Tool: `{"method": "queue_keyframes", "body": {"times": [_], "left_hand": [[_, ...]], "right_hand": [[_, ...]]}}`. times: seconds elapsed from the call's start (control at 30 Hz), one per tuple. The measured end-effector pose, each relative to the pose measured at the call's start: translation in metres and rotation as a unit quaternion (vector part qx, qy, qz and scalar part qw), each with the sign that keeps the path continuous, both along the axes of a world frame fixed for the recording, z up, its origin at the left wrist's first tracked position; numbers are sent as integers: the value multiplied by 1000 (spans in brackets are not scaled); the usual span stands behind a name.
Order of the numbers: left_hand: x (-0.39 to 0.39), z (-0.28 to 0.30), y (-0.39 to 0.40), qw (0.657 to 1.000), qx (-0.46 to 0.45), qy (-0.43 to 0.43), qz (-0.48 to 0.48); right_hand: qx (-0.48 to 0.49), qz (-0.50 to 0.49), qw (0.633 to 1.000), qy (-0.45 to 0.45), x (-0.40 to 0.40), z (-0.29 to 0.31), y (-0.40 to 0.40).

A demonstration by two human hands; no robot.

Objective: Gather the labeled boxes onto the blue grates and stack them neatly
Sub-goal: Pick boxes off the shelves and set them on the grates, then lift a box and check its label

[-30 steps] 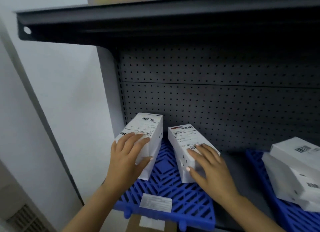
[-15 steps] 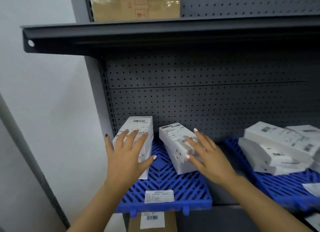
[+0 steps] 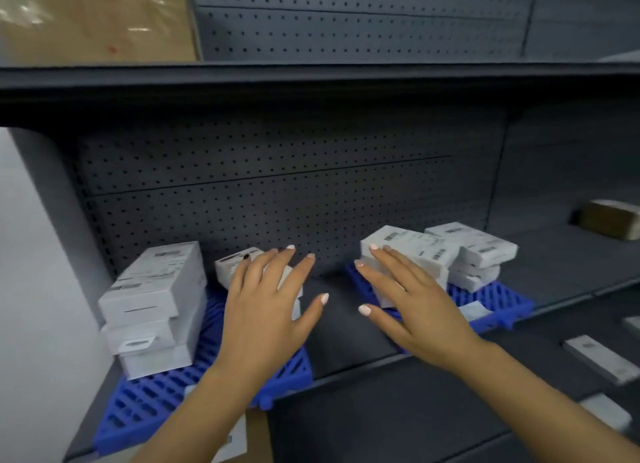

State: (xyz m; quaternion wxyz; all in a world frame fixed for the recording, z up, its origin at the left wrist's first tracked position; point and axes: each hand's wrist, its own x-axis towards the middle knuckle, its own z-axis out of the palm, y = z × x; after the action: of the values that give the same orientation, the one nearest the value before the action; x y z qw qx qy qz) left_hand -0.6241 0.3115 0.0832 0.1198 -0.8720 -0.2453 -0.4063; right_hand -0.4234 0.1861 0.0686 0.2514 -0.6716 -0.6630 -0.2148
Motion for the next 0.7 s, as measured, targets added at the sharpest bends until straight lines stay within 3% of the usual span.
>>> {"method": "queue_keyframes", "body": {"times": [0.33,0.7], "left_hand": [[163,53,-132,992,21,8,-124],[309,50,-266,979,10,41,-198]], "right_hand": [[40,-145,988,11,127,51,-197],[49,-260,964,40,238,59,-372]]}}
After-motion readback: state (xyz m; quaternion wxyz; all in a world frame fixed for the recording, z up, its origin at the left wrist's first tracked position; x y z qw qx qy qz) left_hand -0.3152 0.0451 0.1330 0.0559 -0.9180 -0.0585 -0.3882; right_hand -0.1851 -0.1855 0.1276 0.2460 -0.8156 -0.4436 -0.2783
